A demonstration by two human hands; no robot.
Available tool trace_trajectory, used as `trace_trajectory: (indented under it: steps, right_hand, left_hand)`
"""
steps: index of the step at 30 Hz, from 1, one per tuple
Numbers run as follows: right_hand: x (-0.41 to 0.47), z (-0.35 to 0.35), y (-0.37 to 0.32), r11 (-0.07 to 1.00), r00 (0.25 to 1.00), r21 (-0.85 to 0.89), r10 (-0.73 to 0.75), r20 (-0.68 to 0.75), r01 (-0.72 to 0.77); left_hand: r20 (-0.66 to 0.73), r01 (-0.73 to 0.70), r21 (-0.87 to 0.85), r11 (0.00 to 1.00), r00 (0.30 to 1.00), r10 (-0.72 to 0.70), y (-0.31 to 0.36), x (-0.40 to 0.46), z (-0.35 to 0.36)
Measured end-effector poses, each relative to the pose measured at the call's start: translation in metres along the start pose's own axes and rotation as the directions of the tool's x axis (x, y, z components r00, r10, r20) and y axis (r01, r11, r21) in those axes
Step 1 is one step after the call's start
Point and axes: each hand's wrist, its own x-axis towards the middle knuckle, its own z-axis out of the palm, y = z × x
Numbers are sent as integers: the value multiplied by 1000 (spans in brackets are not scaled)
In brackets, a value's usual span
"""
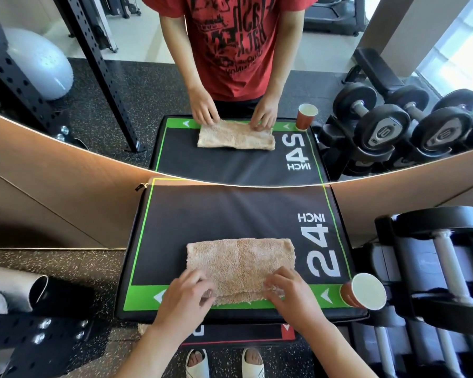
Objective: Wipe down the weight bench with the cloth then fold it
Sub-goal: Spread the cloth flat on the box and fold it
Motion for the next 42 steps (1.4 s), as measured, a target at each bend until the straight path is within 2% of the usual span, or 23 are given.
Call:
trace_trajectory:
  steps: [2, 11, 14, 18, 21, 28, 34, 38, 42]
  right_hand:
    - [-1, 2, 4, 1000, 1000, -9, -18, -19, 18]
    - [2, -15, -7, 990, 980, -118, -95, -175, 75]
    - [-5, -21, -6, 984, 983, -132, -134, -128, 117]
    - [-16, -16, 3, 972, 984, -162, -177, -34, 170]
    - [-21, -8, 7, 980, 992, -166, -120, -44, 111]
    - [-24, -18, 22, 970, 986, -223, 64, -153, -97]
    - [-27, -23, 29, 978, 996, -210, -20, -88, 1]
    - [-28, -26, 30, 989, 986, -147, -22, -167, -3]
    - [-36, -34, 24, 991, 976, -134, -58, -208, 31]
  left_hand:
    - [0, 19, 9, 1000, 1000, -19, -2, -4, 0]
    - [-158, 34, -21, 999, 987, -37, 9, -7, -16]
    - [-165, -21, -13, 1000, 986, 18, 14, -10, -23]
    - [-59, -39, -16, 999, 998, 38, 9, -24, -13]
    - [-18, -5, -32, 999, 1000, 5, 7, -30, 0]
    - [-49, 63, -18, 998, 997, -64, 1, -28, -1]
    - [-61, 72, -27, 997, 995, -74, -3, -28, -3]
    - [-91, 114, -67, 991, 989, -120, -3, -28, -6]
    - [-118, 84, -51, 995, 989, -89, -1, -27, -13]
